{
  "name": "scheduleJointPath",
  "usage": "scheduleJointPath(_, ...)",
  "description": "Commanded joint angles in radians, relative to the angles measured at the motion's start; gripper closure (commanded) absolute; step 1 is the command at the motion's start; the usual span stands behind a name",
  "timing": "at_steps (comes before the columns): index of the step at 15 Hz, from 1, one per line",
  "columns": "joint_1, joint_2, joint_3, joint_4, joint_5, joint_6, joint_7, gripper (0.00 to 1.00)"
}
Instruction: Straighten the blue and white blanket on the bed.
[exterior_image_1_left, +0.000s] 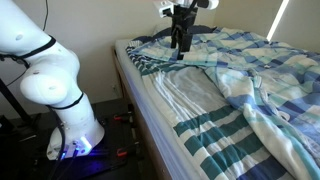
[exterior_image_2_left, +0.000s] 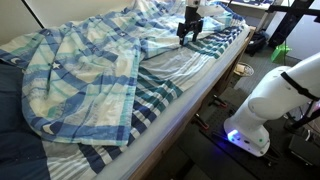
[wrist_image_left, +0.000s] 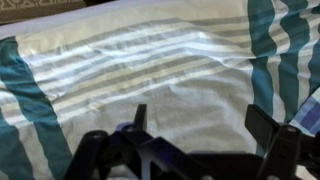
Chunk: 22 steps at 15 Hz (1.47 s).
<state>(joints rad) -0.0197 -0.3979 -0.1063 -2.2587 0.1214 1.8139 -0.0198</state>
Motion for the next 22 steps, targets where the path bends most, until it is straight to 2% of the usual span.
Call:
scheduleJointPath(1,-0.012,0.031,0.016,0.039,0.004,-0.003,-0.003,0.00)
scheduleJointPath(3,-0.011,0.074,0.021,0.090,0.003,-0.002,-0.002,0.00)
scheduleJointPath(7,-0.011,0.089,0.021,0.103,0.003,-0.002,-0.002,0.00)
scheduleJointPath(8,-0.009,0.109,0.012,0.116,0.043,0.021,0.004,0.00)
scheduleJointPath(9,-0.009,0.143,0.018,0.139,0.036,0.039,0.013,0.00)
scheduleJointPath(15,0.015,0.342,0.024,0.276,0.060,0.187,-0.161,0.00)
scheduleJointPath(18,0.017,0.446,0.039,0.393,0.077,0.197,-0.253,0.00)
scheduleJointPath(22,0.018,0.572,0.082,0.587,0.048,0.160,-0.300,0.00)
